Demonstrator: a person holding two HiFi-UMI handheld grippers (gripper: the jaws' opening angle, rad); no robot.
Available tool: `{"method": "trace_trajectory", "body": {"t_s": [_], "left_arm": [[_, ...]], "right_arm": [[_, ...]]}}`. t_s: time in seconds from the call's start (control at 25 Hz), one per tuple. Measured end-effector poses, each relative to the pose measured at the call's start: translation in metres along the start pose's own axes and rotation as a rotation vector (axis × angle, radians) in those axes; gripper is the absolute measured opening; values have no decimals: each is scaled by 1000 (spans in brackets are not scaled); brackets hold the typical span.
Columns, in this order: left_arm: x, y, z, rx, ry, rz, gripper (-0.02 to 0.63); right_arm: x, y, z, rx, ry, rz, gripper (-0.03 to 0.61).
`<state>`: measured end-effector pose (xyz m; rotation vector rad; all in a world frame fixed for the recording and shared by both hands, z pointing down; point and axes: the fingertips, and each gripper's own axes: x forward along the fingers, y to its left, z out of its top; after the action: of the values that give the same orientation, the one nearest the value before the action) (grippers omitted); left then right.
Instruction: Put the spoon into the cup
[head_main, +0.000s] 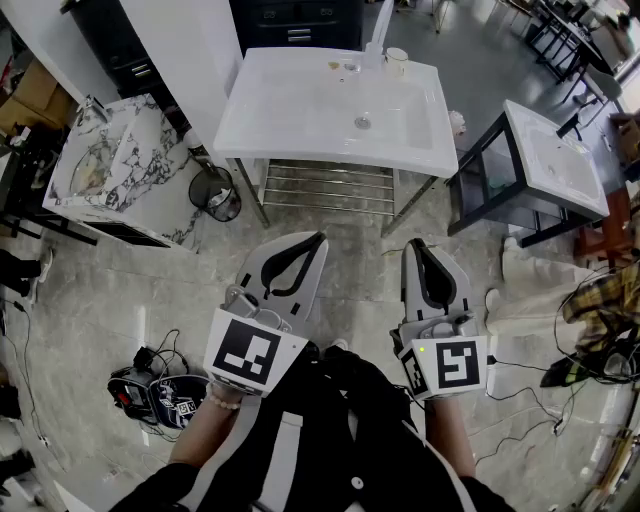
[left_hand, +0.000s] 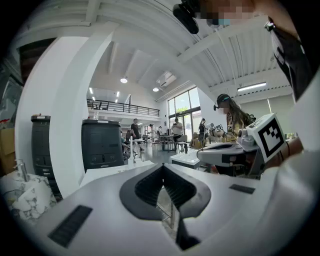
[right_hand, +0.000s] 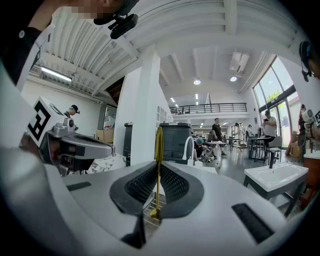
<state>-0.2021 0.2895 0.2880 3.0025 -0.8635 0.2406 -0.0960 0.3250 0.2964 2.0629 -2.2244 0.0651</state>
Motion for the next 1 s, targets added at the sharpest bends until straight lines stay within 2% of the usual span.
{"method": "trace_trajectory", "body": {"t_s": [0.48, 0.72, 1.0], "left_arm": [[0, -2, 1, 3, -1, 23, -3], [2, -15, 2, 11, 8, 38, -3], [5, -41, 0, 22, 11, 45, -3]], "right_arm": [[0, 2, -1, -6, 1, 44, 20], [-10, -15, 2, 66, -35, 55, 20], [-26, -33, -4, 61, -40, 54, 20]]}}
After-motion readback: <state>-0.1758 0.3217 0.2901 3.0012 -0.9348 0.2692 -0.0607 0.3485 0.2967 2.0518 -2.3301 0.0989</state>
